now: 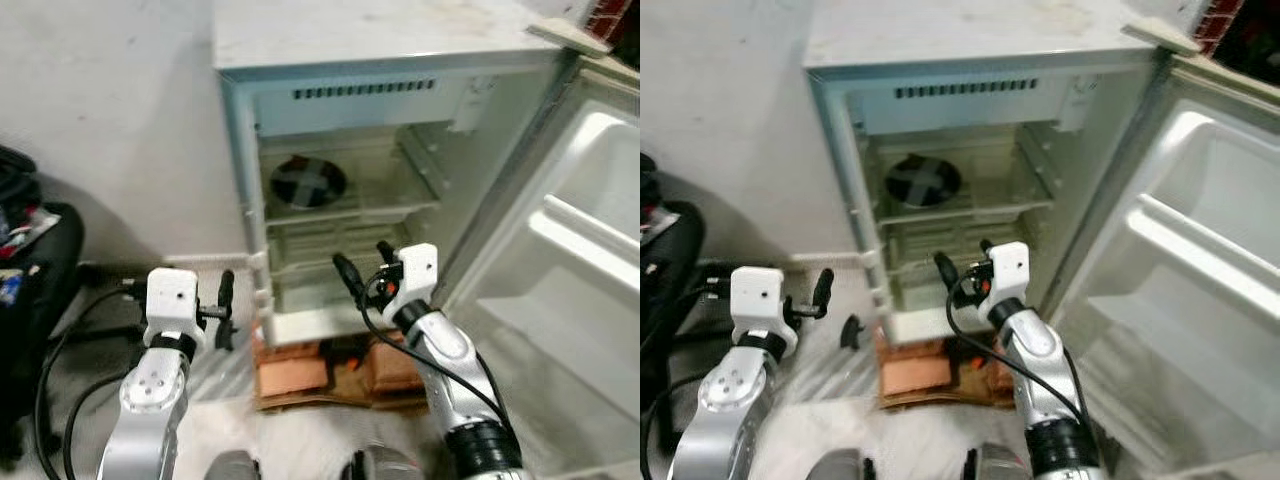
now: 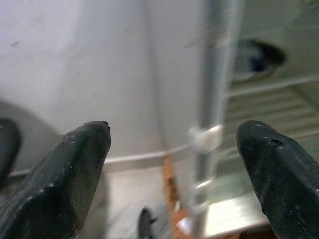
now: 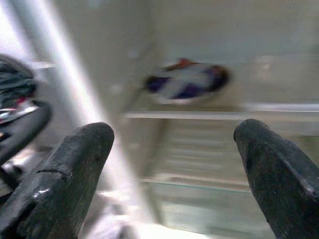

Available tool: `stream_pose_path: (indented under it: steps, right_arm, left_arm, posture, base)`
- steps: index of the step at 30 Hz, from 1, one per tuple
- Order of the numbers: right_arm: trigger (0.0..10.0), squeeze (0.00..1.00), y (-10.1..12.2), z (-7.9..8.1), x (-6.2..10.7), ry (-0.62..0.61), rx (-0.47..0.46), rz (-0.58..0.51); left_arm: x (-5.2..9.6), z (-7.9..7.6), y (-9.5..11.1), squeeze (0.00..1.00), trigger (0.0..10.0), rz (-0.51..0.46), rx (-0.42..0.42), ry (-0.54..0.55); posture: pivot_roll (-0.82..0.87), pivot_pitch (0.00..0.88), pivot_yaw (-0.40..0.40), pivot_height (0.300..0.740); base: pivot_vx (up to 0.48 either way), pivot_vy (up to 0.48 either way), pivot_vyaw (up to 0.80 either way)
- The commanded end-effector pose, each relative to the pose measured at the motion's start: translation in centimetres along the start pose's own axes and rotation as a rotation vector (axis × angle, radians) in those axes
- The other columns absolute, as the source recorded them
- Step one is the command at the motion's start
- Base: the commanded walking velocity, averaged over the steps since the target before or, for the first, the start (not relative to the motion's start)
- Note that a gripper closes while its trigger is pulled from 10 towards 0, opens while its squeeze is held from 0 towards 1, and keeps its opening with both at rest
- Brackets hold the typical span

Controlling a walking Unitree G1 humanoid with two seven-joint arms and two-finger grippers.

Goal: Restocking fridge

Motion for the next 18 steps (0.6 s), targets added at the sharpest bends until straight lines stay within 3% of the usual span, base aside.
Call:
stream_pose_path:
  steps: [1,11,18]
  right_arm:
    - [10.0,0.0,0.1,-0.7,0.3,-0.033,0.01,0.0]
    - [10.0,0.0,-1.1,-0.8,0.5,-0.035,0.004,0.069]
    - [10.0,0.0,-2.8,-1.0,-1.2,-0.052,-0.009,0.183]
  left_arm:
    - [0.0,-0.5,-0.1,0.0,10.0,0.007,0.007,-0.024]
    - [0.2,-0.6,-0.4,0.0,10.0,0.023,0.012,-0.017]
    - [1.1,-0.5,-0.3,0.0,10.0,0.043,0.018,0.0]
  posture:
    - [0.1,0.077,-0.024,0.74]
    - [0.1,0.08,-0.029,0.74]
    - [0.14,0.127,-0.045,0.74]
  base:
    - [0.0,0.0,0.0]
    - [0.0,0.0,0.0]
    - [0.0,0.0,0.0]
Point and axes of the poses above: a point about 5 cm out from each wrist's last joint towards the gripper, its own x axis pointing back from the gripper into the wrist, its own y axis along the axis of the wrist's last joint, z = x × y, the point moved 3 cm from there along -x, pointing out of the wrist towards the gripper, and after that the axes turned 7 degrees about -x, right-handed, at the moved point
